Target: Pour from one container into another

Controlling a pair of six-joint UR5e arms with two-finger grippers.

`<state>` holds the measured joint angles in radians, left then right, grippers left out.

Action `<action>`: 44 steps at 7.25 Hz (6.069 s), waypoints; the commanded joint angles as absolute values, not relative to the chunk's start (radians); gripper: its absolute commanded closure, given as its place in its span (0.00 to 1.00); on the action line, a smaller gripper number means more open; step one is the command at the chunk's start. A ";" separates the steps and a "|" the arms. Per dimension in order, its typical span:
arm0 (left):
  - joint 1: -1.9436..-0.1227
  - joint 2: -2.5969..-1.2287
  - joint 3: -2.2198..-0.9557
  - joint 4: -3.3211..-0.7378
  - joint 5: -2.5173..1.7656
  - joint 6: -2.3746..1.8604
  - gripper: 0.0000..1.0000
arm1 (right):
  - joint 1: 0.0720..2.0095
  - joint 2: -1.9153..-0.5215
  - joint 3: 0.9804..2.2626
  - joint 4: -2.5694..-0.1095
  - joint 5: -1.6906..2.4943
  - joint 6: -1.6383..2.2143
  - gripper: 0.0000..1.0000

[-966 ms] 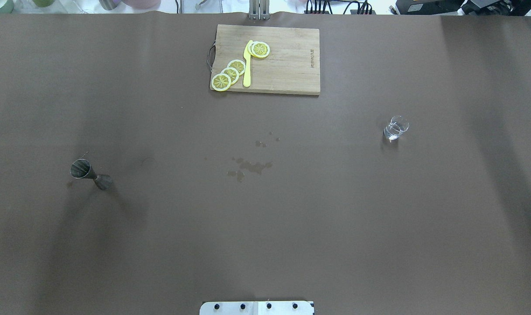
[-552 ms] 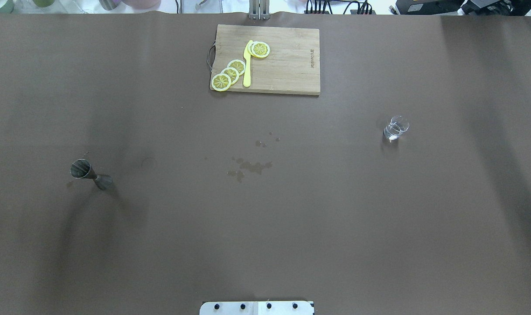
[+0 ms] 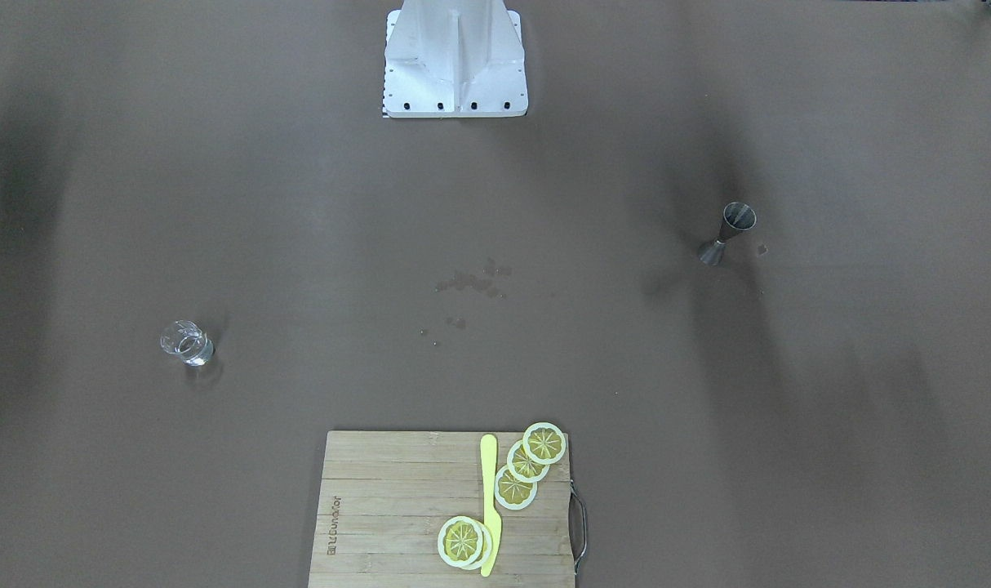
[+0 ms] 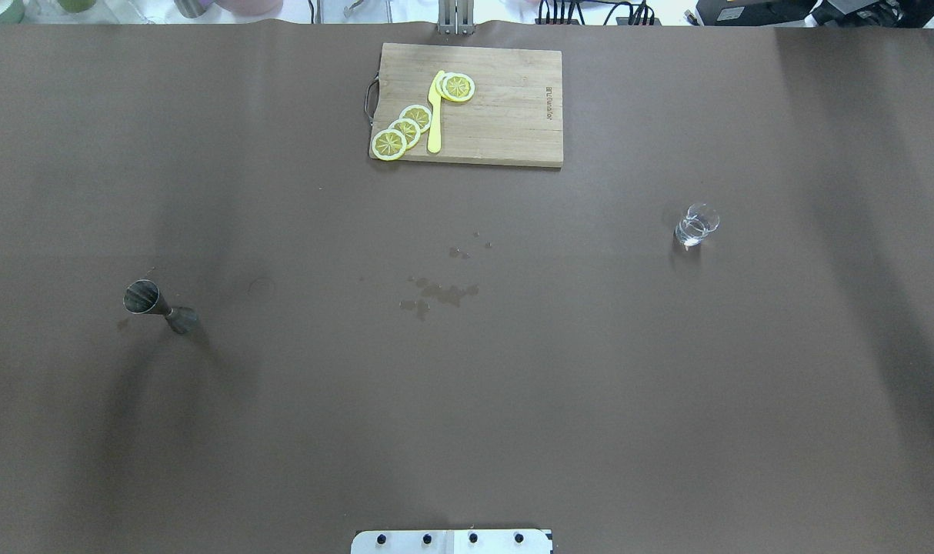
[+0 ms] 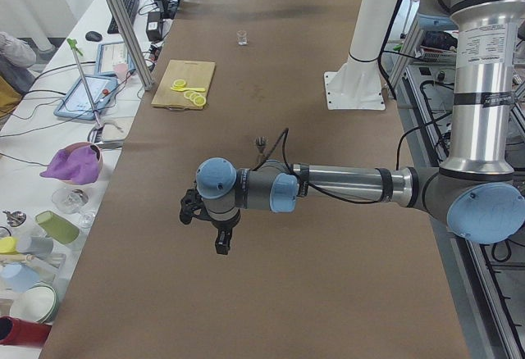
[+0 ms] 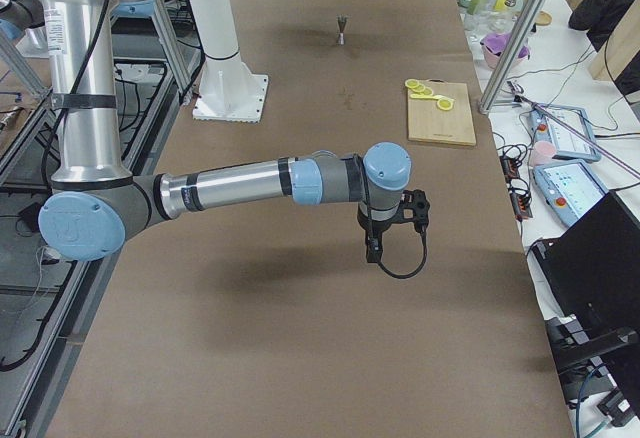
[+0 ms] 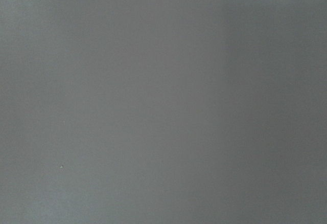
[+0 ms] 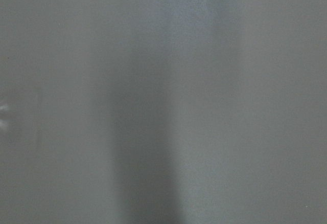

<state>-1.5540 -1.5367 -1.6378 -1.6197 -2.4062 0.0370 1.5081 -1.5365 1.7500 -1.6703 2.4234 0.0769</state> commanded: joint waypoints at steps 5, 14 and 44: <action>-1.499 -1.536 -1.643 -1.838 -2.410 0.035 0.02 | 1.464 -1.514 1.779 -1.645 2.421 0.071 0.00; -1.401 -1.439 -1.900 -1.941 -2.482 0.041 0.02 | 1.201 -1.509 1.751 -1.102 2.428 -0.192 0.00; 0.103 -1.400 -1.600 -3.317 -0.278 -0.653 0.02 | 0.924 -1.184 0.921 0.149 2.303 -0.011 0.06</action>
